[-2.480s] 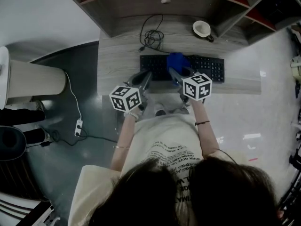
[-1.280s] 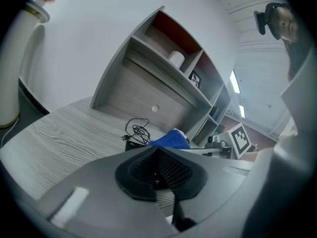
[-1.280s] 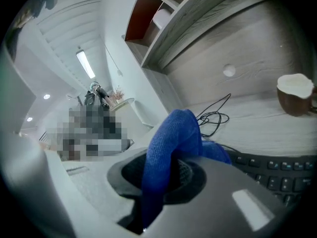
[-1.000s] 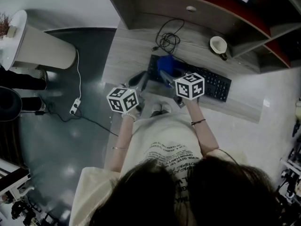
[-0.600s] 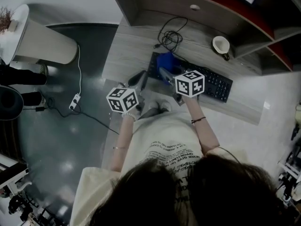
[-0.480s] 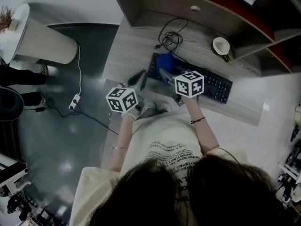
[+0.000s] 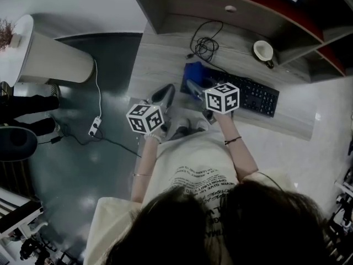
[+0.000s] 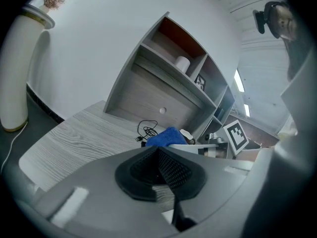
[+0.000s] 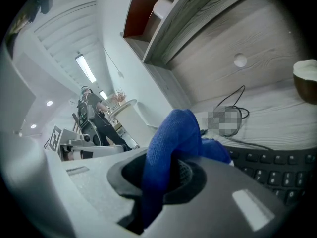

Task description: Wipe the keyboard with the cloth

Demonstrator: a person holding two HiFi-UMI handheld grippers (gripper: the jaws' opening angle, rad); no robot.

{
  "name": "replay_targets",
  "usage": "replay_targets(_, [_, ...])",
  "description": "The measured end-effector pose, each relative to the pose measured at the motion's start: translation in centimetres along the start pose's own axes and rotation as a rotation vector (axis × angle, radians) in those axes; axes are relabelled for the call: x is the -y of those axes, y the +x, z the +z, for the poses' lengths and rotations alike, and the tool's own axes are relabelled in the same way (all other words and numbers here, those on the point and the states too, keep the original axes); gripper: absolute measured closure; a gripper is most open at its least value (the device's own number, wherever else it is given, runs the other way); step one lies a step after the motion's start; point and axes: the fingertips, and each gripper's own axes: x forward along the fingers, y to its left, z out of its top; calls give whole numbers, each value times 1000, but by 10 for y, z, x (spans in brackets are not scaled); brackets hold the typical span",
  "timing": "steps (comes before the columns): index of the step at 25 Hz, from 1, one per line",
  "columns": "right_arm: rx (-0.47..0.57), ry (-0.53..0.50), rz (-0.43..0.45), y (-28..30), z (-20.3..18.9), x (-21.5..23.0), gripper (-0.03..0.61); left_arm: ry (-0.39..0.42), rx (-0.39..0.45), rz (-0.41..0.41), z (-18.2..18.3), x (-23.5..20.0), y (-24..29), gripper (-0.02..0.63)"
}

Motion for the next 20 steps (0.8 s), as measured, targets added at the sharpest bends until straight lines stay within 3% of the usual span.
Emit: replay_targets(20, [91, 50, -77, 15, -2, -18, 520, 58, -28, -113, 12, -21, -20, 626])
